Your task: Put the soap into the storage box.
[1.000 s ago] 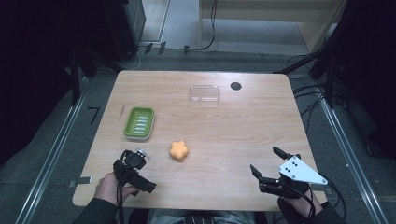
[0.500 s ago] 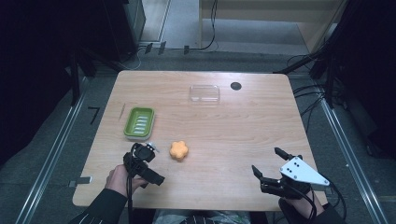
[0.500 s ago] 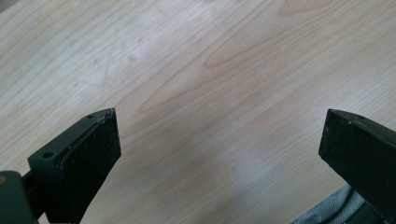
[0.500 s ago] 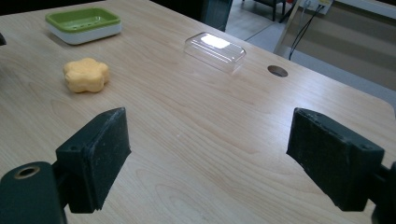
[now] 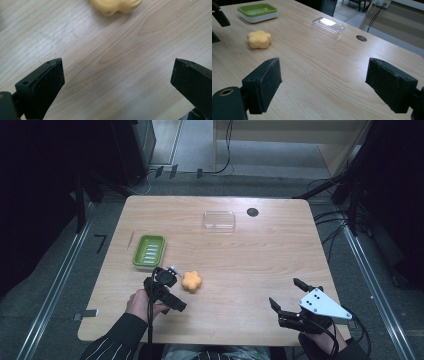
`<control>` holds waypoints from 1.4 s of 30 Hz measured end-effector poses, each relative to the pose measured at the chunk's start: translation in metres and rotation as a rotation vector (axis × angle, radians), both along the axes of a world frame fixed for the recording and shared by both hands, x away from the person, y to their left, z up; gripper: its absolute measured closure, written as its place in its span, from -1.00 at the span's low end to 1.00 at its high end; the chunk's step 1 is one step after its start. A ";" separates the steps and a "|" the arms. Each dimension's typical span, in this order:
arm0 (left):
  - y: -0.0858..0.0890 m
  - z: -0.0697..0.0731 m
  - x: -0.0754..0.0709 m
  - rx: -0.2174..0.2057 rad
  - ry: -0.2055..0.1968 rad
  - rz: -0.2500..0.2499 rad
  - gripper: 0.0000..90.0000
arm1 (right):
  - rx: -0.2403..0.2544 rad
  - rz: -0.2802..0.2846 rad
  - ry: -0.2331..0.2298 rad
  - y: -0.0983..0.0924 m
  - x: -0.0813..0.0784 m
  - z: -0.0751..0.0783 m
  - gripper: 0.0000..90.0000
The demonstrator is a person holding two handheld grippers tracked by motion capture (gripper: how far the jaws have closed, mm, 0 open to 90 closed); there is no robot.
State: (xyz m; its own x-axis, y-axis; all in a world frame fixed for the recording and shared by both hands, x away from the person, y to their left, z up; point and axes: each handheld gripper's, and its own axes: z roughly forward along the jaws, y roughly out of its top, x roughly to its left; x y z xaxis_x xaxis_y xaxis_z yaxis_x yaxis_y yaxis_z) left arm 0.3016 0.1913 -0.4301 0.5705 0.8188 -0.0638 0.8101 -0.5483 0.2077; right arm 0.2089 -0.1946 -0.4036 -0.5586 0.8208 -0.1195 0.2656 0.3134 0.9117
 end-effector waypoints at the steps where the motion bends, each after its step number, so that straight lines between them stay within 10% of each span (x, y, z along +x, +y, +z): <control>1: -0.001 0.000 0.001 -0.002 -0.001 -0.003 -1.00 | 0.000 0.000 0.000 0.000 0.000 0.000 -0.70; 27: -0.036 -0.006 0.045 -0.019 -0.014 0.009 -1.00 | 0.005 -0.011 0.002 -0.003 -0.001 0.000 -0.70; 42: -0.027 -0.013 0.048 -0.004 -0.025 0.034 -0.53 | 0.005 -0.004 0.003 -0.002 -0.001 0.000 -0.70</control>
